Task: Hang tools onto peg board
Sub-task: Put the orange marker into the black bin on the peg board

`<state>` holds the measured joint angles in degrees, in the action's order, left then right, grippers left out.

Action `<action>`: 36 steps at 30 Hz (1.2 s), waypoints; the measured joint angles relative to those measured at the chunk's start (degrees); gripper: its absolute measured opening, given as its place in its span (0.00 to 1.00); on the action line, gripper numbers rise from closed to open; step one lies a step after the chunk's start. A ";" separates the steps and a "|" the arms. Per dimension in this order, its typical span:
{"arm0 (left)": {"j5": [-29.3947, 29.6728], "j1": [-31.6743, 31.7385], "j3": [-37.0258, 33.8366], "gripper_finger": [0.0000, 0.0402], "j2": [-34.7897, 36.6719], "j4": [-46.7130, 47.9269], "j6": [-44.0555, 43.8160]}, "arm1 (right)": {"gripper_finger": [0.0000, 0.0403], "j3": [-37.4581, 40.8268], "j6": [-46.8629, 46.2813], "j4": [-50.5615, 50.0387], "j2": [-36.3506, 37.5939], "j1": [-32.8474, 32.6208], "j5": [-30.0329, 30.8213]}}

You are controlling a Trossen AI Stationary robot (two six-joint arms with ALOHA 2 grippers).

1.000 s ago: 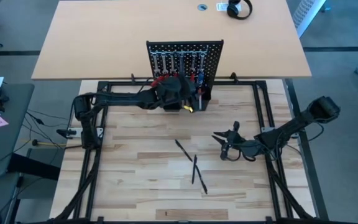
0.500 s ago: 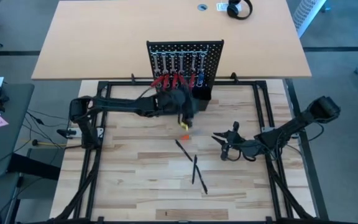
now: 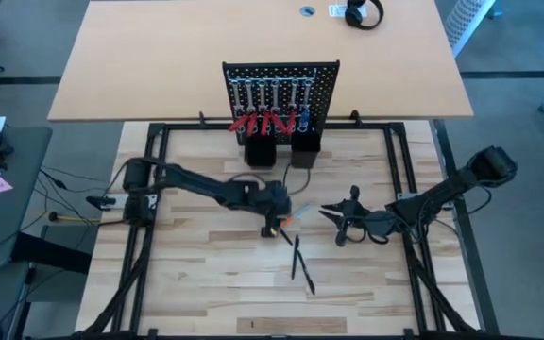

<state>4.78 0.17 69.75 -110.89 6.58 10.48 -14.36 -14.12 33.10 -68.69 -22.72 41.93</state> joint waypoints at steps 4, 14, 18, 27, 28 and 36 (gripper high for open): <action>12.23 -3.14 -1.35 0.47 -2.81 -5.32 -4.92 | 0.20 -0.01 0.01 0.11 0.00 0.00 0.00; 13.30 -4.77 -1.46 0.47 -2.60 -5.15 -12.68 | 0.20 -0.01 0.04 -0.04 0.00 0.00 0.00; 13.73 -5.91 -1.46 0.47 -2.47 -7.35 -13.49 | 0.20 -0.01 0.04 -0.05 0.00 0.00 0.00; 13.90 -8.51 -1.39 0.47 -3.29 -9.62 -20.93 | 0.20 -0.01 0.06 0.06 0.00 0.00 0.00; 13.95 -8.52 -1.37 0.47 -3.70 -10.25 -22.15 | 0.20 -0.01 0.08 0.14 0.00 0.00 0.00; 15.22 -7.50 -1.13 0.45 -8.98 -14.30 -24.67 | 0.20 -0.01 -0.45 0.29 0.00 0.00 -0.01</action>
<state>19.99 -7.33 68.62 -119.87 -7.72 -14.20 -14.37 -14.57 33.39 -68.69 -22.72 41.92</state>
